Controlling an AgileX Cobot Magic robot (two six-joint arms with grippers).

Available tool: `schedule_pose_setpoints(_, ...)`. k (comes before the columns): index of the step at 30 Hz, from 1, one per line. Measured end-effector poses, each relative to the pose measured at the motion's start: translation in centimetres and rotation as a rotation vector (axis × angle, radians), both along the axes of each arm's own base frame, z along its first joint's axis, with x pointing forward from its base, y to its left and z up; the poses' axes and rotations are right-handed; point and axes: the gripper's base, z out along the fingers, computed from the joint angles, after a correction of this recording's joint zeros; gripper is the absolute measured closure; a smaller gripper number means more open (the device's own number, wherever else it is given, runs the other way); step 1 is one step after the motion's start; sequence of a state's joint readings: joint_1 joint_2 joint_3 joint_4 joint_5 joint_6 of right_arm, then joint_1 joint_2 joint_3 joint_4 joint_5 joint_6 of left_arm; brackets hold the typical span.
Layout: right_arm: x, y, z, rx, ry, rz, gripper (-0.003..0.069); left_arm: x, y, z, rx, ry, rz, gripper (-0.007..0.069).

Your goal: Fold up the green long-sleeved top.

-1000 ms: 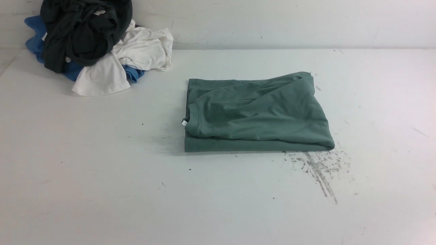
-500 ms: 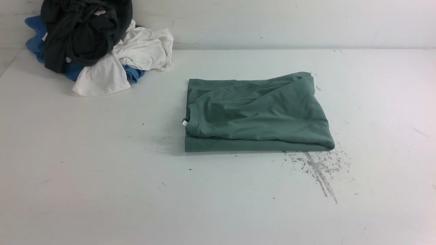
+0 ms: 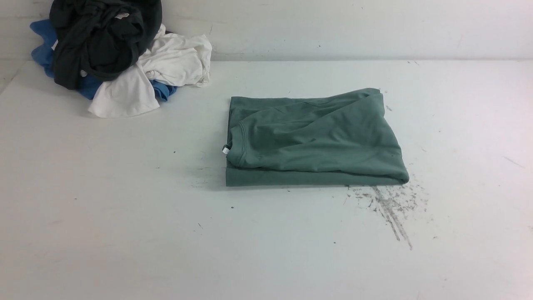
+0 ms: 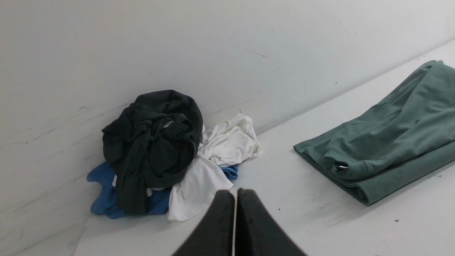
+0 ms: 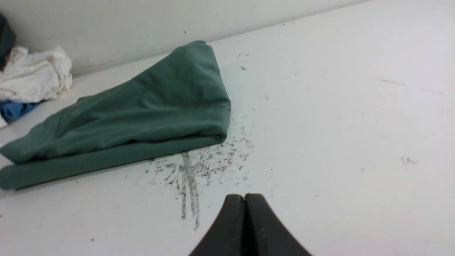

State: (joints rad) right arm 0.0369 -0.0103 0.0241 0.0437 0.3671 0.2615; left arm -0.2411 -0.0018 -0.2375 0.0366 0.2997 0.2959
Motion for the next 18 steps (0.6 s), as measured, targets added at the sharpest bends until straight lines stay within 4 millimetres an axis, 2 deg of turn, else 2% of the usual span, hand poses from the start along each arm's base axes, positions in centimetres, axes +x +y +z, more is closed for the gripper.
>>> schedule_pose_setpoints(3,0.0,-0.07,0.0,-0.018,-0.001,-0.009,0.0673,0.0,0.0,0.0,0.0,0.0,0.0,0.0631)
schedule_pose_setpoints(8,0.0,-0.1,0.0,-0.162,-0.005,0.013,0.0673,0.0,0.0,0.0,0.0,0.0,0.0,0.0631)
schedule_pose_setpoints(18,0.0,-0.1,0.0,-0.185,-0.006,0.018,0.0673,0.0,0.0,0.0,0.0,0.0,0.0,0.0631)
